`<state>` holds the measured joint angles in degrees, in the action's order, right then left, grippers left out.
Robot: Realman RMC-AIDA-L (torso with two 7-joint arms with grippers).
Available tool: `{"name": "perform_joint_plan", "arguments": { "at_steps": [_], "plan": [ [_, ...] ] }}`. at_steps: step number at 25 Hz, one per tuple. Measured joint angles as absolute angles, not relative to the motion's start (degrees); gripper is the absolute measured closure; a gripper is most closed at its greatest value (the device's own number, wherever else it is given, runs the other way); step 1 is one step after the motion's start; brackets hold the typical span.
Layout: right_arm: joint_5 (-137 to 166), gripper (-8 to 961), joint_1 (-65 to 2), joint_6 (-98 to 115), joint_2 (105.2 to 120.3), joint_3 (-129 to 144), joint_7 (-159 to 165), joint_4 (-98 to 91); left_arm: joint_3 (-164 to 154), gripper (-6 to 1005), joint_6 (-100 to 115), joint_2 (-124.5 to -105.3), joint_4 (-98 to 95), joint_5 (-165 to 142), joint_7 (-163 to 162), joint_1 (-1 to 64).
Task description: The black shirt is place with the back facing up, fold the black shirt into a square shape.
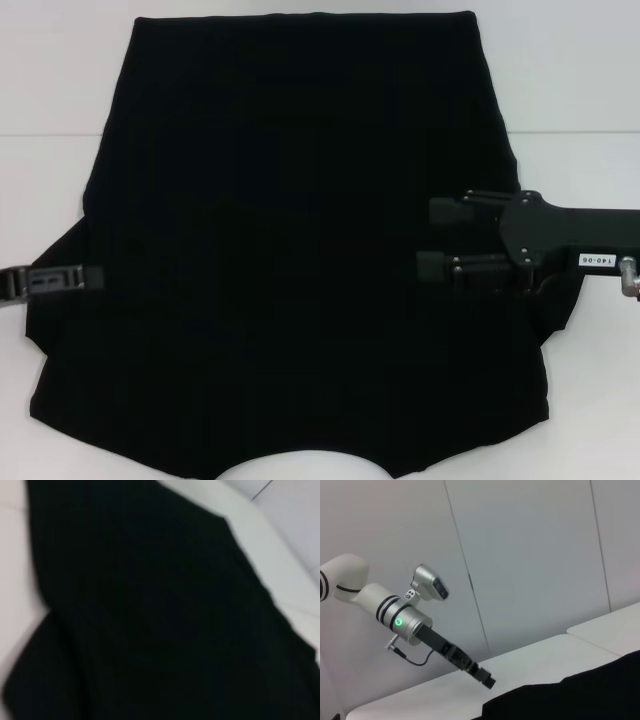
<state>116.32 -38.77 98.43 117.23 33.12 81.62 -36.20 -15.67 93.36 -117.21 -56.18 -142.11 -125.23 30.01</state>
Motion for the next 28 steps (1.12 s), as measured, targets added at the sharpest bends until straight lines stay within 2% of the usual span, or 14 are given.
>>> {"name": "perform_joint_plan", "arguments": {
  "at_steps": [28],
  "plan": [
    [116.3, 71, -38.5, 98.6, 117.16, 32.8, 81.6, -36.2, -18.2, 147, 81.2, -116.77, -53.2, -154.5, -131.7, 31.7]
  ]
}}
